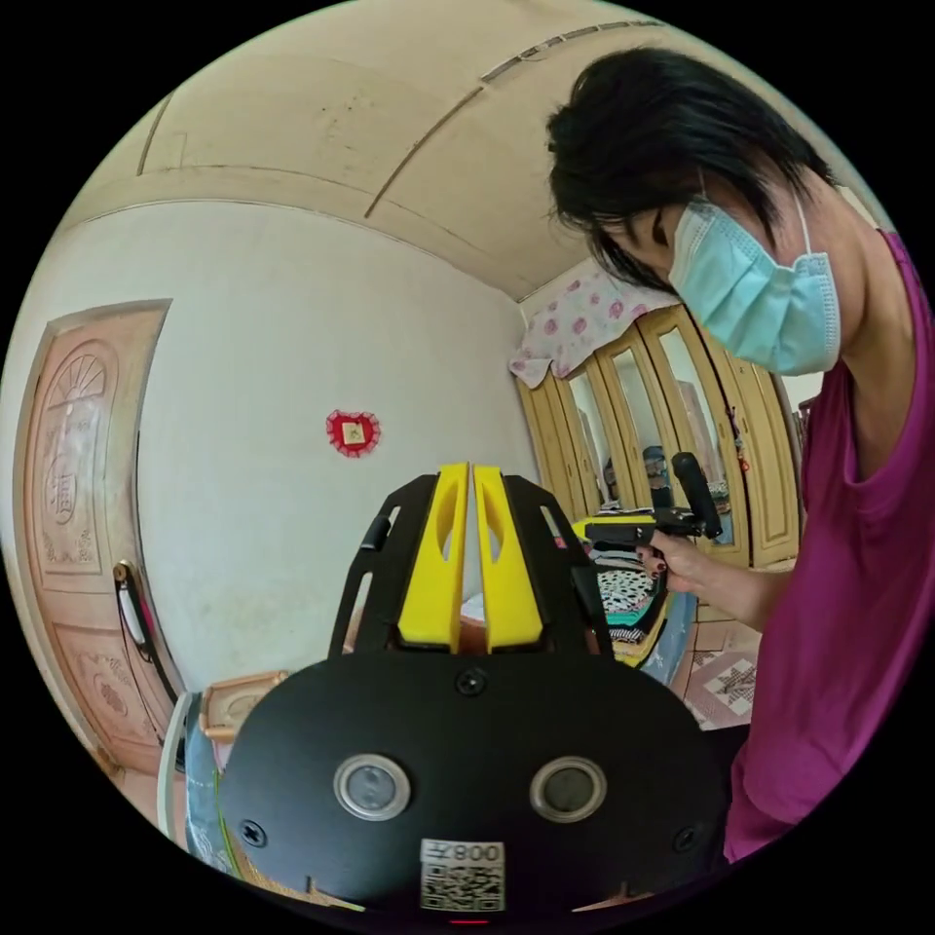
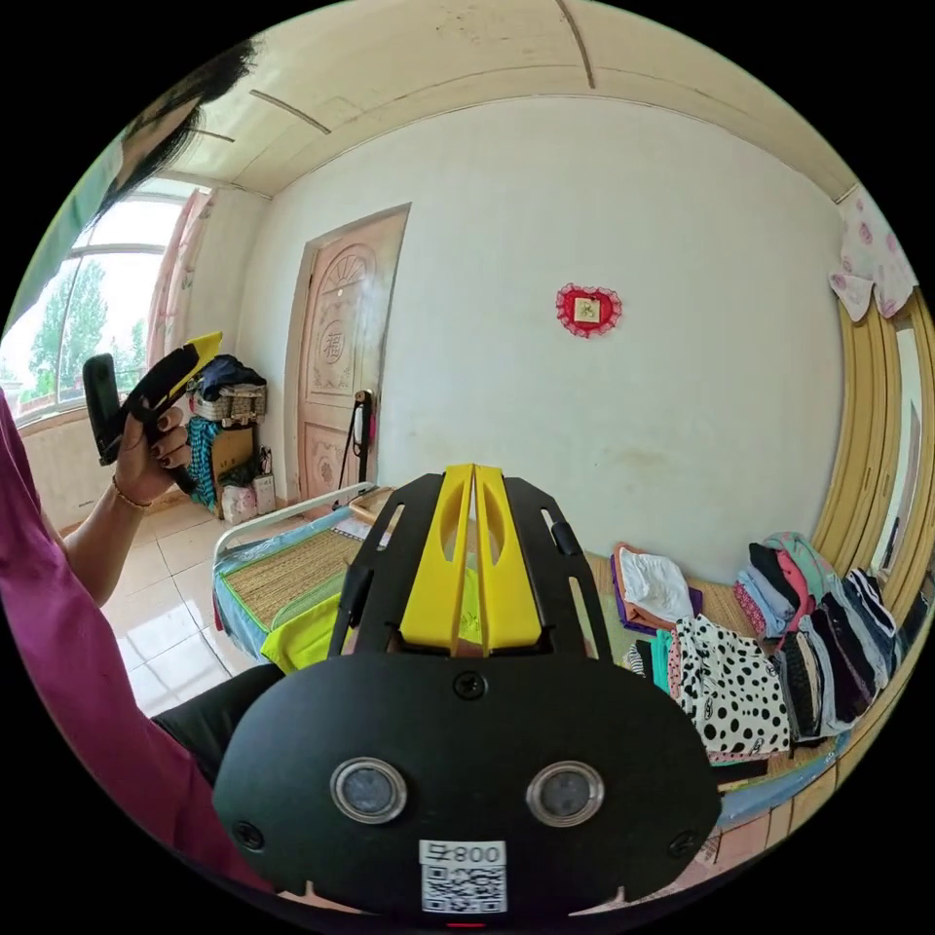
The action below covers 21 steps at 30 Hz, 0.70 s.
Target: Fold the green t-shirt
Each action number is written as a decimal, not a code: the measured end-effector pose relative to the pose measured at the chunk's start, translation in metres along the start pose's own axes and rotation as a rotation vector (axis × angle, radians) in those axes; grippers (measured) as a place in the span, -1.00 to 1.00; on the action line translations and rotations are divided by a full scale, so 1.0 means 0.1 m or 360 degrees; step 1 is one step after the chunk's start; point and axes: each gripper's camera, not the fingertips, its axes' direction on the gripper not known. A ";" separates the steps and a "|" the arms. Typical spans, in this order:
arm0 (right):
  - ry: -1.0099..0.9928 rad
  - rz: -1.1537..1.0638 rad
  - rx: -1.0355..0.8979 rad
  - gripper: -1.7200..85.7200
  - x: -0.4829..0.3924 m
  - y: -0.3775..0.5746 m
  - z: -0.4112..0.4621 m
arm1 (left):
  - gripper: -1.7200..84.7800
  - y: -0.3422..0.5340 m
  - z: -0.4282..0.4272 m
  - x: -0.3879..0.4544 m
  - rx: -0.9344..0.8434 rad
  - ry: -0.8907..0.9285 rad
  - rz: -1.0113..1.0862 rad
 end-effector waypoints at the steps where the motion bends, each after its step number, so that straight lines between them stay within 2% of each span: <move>1: 0.0001 0.0047 -0.0042 -0.95 0.06 0.11 -0.03 | -0.84 0.02 -0.02 0.00 -0.0041 -0.0006 -0.0013; 4: -0.0056 0.0164 -0.0152 -0.93 0.25 0.42 -0.05 | -0.77 0.23 -0.08 -0.06 -0.0240 -0.0030 -0.0135; 7: -0.0074 0.0330 -0.0340 -0.88 0.48 0.85 0.10 | -0.76 0.66 -0.11 -0.22 -0.0504 -0.0177 -0.0234; 10: -0.0177 0.0552 -0.0518 -0.81 0.73 1.38 0.28 | -0.80 1.33 -0.16 -0.54 -0.0834 -0.0316 -0.0478; 11: -0.0200 0.0596 -0.0550 -0.80 0.77 1.49 0.32 | -0.82 1.66 -0.21 -0.70 -0.0955 -0.0337 -0.0662; 15: -0.0251 0.0833 -0.0795 -0.75 1.00 2.25 0.61 | -0.82 2.82 -0.43 -1.13 -0.1354 -0.0280 -0.1130; 17: -0.0254 0.0910 -0.0897 -0.74 1.07 2.55 0.73 | -0.80 3.23 -0.52 -1.24 -0.1537 -0.0339 -0.1226; 21: -0.0249 0.1065 -0.1088 -0.72 1.21 3.14 0.98 | -0.77 4.05 -0.78 -1.57 -0.1729 -0.0363 -0.1584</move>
